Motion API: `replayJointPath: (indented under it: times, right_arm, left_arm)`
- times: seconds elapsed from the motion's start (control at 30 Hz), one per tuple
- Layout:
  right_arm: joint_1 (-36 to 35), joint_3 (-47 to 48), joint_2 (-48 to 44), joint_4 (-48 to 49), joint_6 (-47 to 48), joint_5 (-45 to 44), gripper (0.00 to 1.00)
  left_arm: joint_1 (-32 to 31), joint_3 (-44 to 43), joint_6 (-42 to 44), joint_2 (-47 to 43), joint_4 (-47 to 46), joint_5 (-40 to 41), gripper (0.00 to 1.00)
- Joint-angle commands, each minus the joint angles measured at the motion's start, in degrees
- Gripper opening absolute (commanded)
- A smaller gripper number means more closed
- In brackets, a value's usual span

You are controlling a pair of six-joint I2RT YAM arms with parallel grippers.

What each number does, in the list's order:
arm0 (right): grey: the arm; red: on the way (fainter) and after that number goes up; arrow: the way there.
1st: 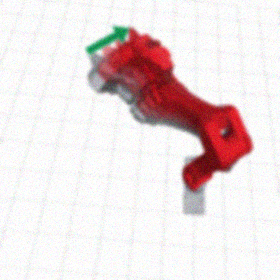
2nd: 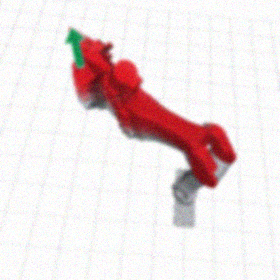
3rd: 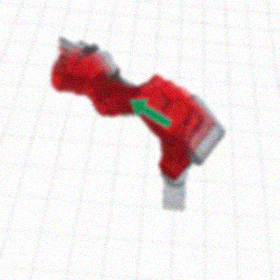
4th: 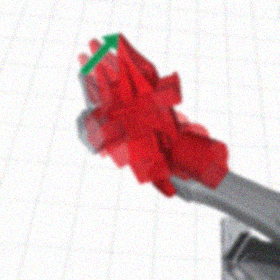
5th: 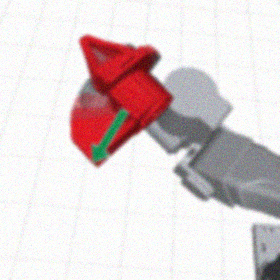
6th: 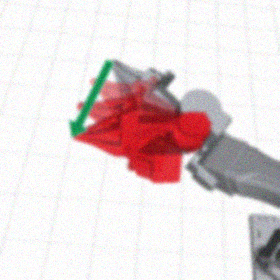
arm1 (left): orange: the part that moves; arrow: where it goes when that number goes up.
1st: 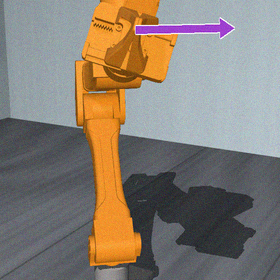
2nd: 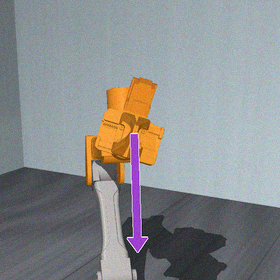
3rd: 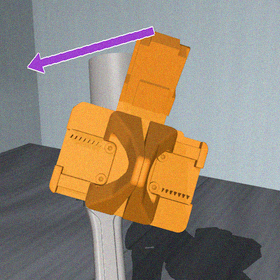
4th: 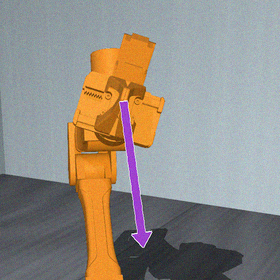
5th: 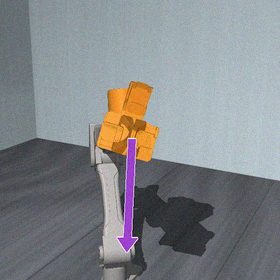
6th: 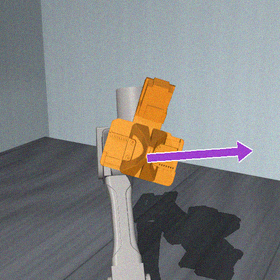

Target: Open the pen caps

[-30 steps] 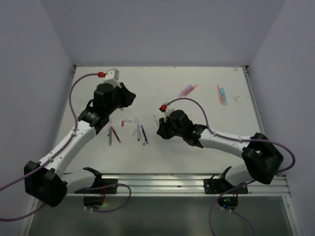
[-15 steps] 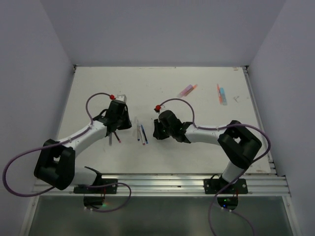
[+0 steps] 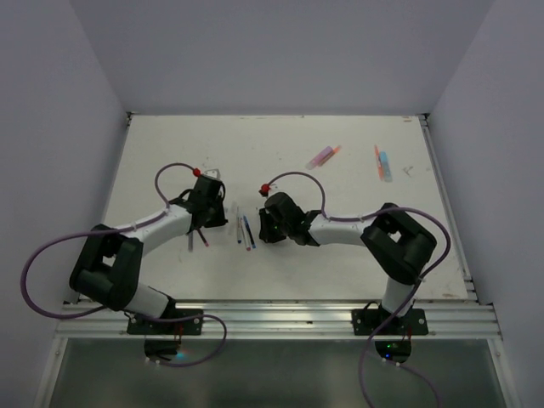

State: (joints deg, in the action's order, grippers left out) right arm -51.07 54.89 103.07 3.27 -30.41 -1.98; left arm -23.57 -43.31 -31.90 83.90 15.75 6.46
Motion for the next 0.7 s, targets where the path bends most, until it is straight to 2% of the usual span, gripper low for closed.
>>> replayJointPath:
  times: [0.0,0.23,0.3,0.37,0.47,0.6,0.67]
  right_arm:
    - [-0.3,2.4,1.2,-0.3,-1.0,-0.3,0.09]
    - [-0.5,2.4,2.2,0.0,-1.3,0.1,0.11]
    - [-0.5,2.6,2.3,-0.1,-1.3,0.3,0.11]
    - [-0.5,2.8,2.6,-0.2,-1.3,0.4,0.11]
    - [-0.5,3.0,3.0,-0.3,-1.5,0.8,0.11]
    - [-0.4,3.7,4.3,-0.9,-2.0,1.5,0.12]
    - [-0.5,4.1,4.8,-1.5,-2.2,1.7,0.15]
  left_arm:
    - [0.5,-1.5,-0.4,1.3,-3.2,1.5,0.1]
    - [0.5,-1.8,-0.7,3.6,-3.5,2.1,0.18]
    - [0.5,-2.0,-1.0,3.5,-3.4,2.6,0.25]
    - [0.5,-2.1,-1.1,3.5,-3.3,2.7,0.26]
    - [0.5,-2.5,-1.2,3.0,-3.1,2.9,0.4]
    - [0.4,-3.2,-1.6,2.2,-2.4,2.9,0.48]
    - [0.5,-3.6,-1.6,1.2,-2.0,2.5,0.55]
